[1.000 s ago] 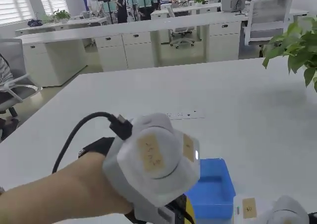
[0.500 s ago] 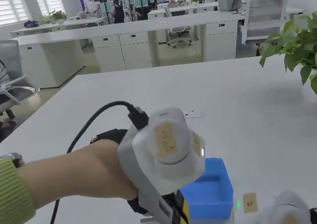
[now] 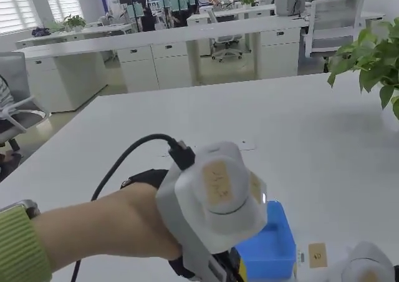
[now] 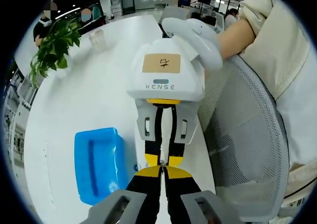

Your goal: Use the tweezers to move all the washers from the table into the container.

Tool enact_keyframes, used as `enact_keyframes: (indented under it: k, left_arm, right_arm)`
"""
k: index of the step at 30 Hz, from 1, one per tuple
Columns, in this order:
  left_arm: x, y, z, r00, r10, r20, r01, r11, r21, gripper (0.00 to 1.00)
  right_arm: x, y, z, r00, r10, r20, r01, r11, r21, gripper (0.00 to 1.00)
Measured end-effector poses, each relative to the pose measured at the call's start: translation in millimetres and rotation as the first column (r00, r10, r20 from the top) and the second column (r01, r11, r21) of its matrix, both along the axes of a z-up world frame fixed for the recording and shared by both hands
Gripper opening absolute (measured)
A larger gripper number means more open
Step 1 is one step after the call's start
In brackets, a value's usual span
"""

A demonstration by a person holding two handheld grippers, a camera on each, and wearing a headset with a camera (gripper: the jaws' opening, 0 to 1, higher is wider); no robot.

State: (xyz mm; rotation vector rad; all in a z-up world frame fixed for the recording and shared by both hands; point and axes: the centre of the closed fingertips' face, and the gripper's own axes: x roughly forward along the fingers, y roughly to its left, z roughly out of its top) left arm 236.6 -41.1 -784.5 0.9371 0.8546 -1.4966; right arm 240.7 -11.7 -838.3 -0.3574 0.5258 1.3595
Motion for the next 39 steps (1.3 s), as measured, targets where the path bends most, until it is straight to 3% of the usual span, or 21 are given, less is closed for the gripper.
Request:
enact_keyframes:
  k: [6,9,12,15,17,21,22,24,25,26,27,29,30,31,32,33,34,36,37,38,39]
  left_arm:
    - [-0.4,1.6,-1.5,1.000,0.025,-0.002,-0.025,0.998,-0.050,0.00]
    - [-2.0,1.2,-0.9,0.999,0.045,-0.017,-0.046,0.996,-0.071,0.01]
    - [2.0,2.9,-0.3,0.998,0.059,0.013,-0.058,0.995,-0.083,0.00]
    - [2.5,2.8,6.5,0.996,0.093,-0.002,-0.093,0.988,-0.126,0.01]
    - [4.5,1.4,12.0,0.989,0.148,-0.015,-0.148,0.974,-0.172,0.06]
    - [6.8,6.2,23.6,0.966,0.259,-0.021,-0.255,0.927,-0.277,0.19]
    - [6.6,8.1,26.1,0.957,0.289,-0.025,-0.282,0.910,-0.302,0.22]
    - [5.3,12.8,31.2,0.933,0.356,-0.048,-0.349,0.866,-0.358,0.28]
    - [5.9,16.7,34.2,0.914,0.403,-0.055,-0.391,0.833,-0.392,0.32]
    - [5.3,19.5,35.6,0.901,0.430,-0.062,-0.415,0.811,-0.412,0.34]
    - [4.3,24.4,37.1,0.878,0.473,-0.071,-0.454,0.778,-0.435,0.36]
    - [4.0,29.8,39.1,0.847,0.526,-0.074,-0.495,0.731,-0.471,0.41]
    - [2.4,34.0,39.7,0.822,0.564,-0.080,-0.524,0.695,-0.492,0.43]
    - [0.7,37.1,39.6,0.804,0.588,-0.088,-0.546,0.671,-0.501,0.45]
    - [0.2,40.3,41.6,0.769,0.632,-0.100,-0.577,0.618,-0.534,0.47]
    - [-1.3,42.3,42.4,0.751,0.651,-0.112,-0.593,0.589,-0.549,0.50]
    - [-4.9,45.1,42.6,0.722,0.677,-0.142,-0.621,0.543,-0.566,0.51]
    - [-8.3,52.9,40.1,0.678,0.720,-0.150,-0.648,0.489,-0.583,0.55]
    - [-10.4,56.2,37.9,0.668,0.730,-0.144,-0.654,0.483,-0.582,0.58]
    - [-11.1,59.0,36.8,0.650,0.745,-0.148,-0.663,0.461,-0.590,0.61]
    - [-12.8,62.8,36.6,0.624,0.763,-0.168,-0.678,0.421,-0.602,0.64]
  right_arm:
    - [0.1,1.3,-0.3,1.000,0.004,0.005,-0.004,1.000,0.002,0.04]
    - [-0.1,1.2,-0.2,1.000,0.010,0.012,-0.010,1.000,0.000,0.04]
    - [0.6,0.3,-0.2,1.000,0.009,0.021,-0.009,1.000,-0.009,0.03]
    - [1.2,-0.4,0.0,1.000,-0.002,0.010,0.002,1.000,-0.005,0.03]
    - [2.3,-1.2,0.1,1.000,-0.016,-0.009,0.016,1.000,0.003,0.03]
    - [3.2,-2.8,-0.1,0.998,-0.038,-0.056,0.039,0.999,0.020,0.03]
    - [3.9,-2.9,0.1,0.997,-0.043,-0.066,0.044,0.999,0.025,0.03]
    - [3.3,-2.8,-0.2,0.995,-0.048,-0.088,0.051,0.998,0.034,0.03]
    - [3.0,-2.7,-0.2,0.995,-0.048,-0.090,0.051,0.998,0.035,0.03]
    - [2.9,-2.7,-0.2,0.995,-0.049,-0.092,0.052,0.998,0.036,0.03]
    - [1.7,-2.1,0.1,0.992,-0.052,-0.113,0.058,0.997,0.046,0.03]
    - [1.3,-1.3,0.4,0.989,-0.058,-0.139,0.067,0.996,0.060,0.03]
    - [1.4,-1.1,0.7,0.986,-0.063,-0.157,0.075,0.995,0.069,0.03]
    - [1.2,-1.1,0.9,0.983,-0.067,-0.171,0.081,0.994,0.075,0.03]
    - [1.7,-1.3,1.1,0.979,-0.075,-0.191,0.093,0.992,0.082,0.03]
    - [2.2,-1.6,1.3,0.976,-0.080,-0.202,0.100,0.991,0.087,0.03]
    - [2.4,-1.4,2.5,0.968,-0.090,-0.233,0.116,0.988,0.102,0.03]
    - [3.5,-1.5,4.4,0.958,-0.102,-0.269,0.139,0.983,0.124,0.03]
    - [4.8,-2.6,5.6,0.952,-0.110,-0.284,0.153,0.979,0.133,0.03]
    - [6.1,-3.2,6.6,0.949,-0.115,-0.293,0.162,0.977,0.141,0.03]
    - [7.7,-4.1,8.5,0.944,-0.124,-0.307,0.177,0.972,0.154,0.03]
